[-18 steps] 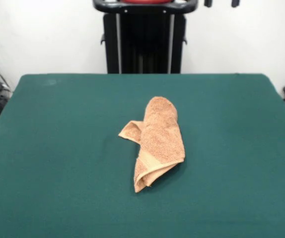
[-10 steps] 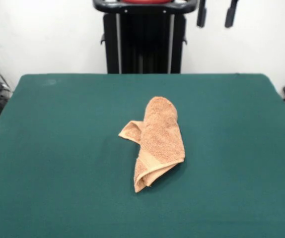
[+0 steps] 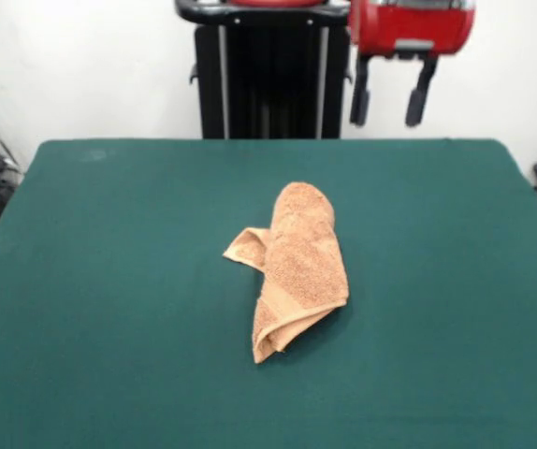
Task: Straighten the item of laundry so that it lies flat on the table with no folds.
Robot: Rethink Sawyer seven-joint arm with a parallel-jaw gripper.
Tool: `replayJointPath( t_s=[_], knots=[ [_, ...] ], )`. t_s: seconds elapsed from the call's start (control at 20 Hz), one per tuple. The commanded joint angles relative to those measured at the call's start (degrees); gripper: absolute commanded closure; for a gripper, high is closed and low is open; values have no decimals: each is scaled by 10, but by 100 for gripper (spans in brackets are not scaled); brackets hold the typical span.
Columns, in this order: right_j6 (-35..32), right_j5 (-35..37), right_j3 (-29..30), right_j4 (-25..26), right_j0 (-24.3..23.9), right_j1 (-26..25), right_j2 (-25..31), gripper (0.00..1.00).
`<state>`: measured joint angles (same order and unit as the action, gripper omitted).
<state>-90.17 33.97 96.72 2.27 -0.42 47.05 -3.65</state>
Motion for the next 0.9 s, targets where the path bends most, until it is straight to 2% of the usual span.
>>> replayJointPath(
  t_s=[0.05, 0.3, 0.65, 0.9],
  knots=[
    [-67, 83, -114, 5, -23, -85, 15, 0],
    [-59, 101, -178, 11, -30, -125, 18, 0],
    [-26, 146, -228, 17, -55, -135, 24, 0],
    [-17, 133, -253, 26, -64, -160, 29, 0]
  ],
)
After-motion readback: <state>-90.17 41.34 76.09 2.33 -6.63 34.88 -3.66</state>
